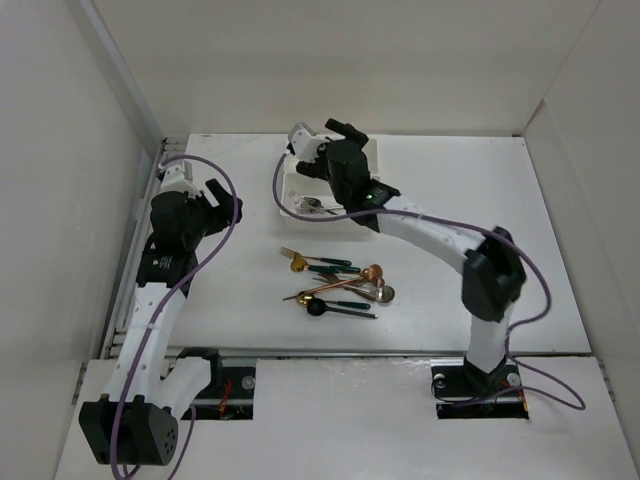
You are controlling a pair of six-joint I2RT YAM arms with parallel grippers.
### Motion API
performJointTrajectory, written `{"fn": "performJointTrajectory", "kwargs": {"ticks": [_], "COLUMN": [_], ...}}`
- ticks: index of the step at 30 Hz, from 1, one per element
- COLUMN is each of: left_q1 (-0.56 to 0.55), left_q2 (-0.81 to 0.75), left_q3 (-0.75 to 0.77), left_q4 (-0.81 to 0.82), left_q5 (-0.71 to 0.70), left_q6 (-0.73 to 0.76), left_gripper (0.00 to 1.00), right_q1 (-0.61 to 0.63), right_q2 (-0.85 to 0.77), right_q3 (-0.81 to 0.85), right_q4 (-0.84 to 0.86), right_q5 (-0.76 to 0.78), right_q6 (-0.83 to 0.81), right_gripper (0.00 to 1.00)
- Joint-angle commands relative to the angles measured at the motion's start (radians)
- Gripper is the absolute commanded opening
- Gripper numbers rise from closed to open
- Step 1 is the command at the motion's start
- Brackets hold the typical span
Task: Sort the eating utensils into containers
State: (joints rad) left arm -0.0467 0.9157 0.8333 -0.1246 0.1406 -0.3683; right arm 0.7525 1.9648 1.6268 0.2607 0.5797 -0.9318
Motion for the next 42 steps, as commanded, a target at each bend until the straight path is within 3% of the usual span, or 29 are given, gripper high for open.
{"fn": "performJointTrajectory", "kwargs": {"ticks": [1, 3, 6, 10, 14, 17, 23, 28, 36, 42], "left_q1": [-0.005, -0.005, -0.005, -0.005, -0.005, -0.005, -0.005, -0.005, -0.005, -0.005], "left_q2": [-0.035, -0.035, -0.046, -0.066, -0.096, -0.109, -0.136, -0.159, -0.169, -0.169], "left_q3": [0.013, 0.003, -0.016, -0.034, -0.045, -0.045, -0.045, -0.045, -0.036, -0.036], "left_q4": [0.013, 0.013, 0.003, 0.003, 0.003, -0.010, -0.063, -0.072, -0.081, -0.052], "left_q5": [0.019, 0.030, 0.030, 0.020, 0.020, 0.020, -0.010, -0.029, -0.047, 0.007], "left_q6": [-0.035, -0.050, -0.072, -0.092, -0.110, -0.119, -0.119, -0.119, -0.101, -0.063], "left_gripper": [0.73, 0.73, 0.73, 0.73, 0.73, 0.73, 0.73, 0.73, 0.73, 0.73], "right_q1": [0.085, 0.099, 0.171, 0.293, 0.349, 0.360, 0.360, 0.360, 0.369, 0.369], "right_q2": [-0.240, -0.366, -0.513, -0.638, -0.647, -0.560, -0.328, -0.248, -0.271, -0.415], "right_q3": [-0.037, -0.099, -0.315, -0.610, -0.714, -0.707, -0.591, -0.556, -0.545, -0.477], "right_q4": [-0.473, -0.636, -0.695, -0.643, -0.572, -0.546, -0.649, -0.649, -0.630, -0.649], "right_q5": [-0.214, -0.481, -0.532, -0.570, -0.580, -0.554, -0.483, -0.472, -0.437, -0.425], "right_q6": [0.273, 0.416, 0.655, 0.875, 0.973, 0.973, 0.973, 0.996, 1.005, 0.979], "right_gripper": [0.97, 0.97, 0.94, 0.83, 0.72, 0.69, 0.58, 0.44, 0.10, 0.00]}}
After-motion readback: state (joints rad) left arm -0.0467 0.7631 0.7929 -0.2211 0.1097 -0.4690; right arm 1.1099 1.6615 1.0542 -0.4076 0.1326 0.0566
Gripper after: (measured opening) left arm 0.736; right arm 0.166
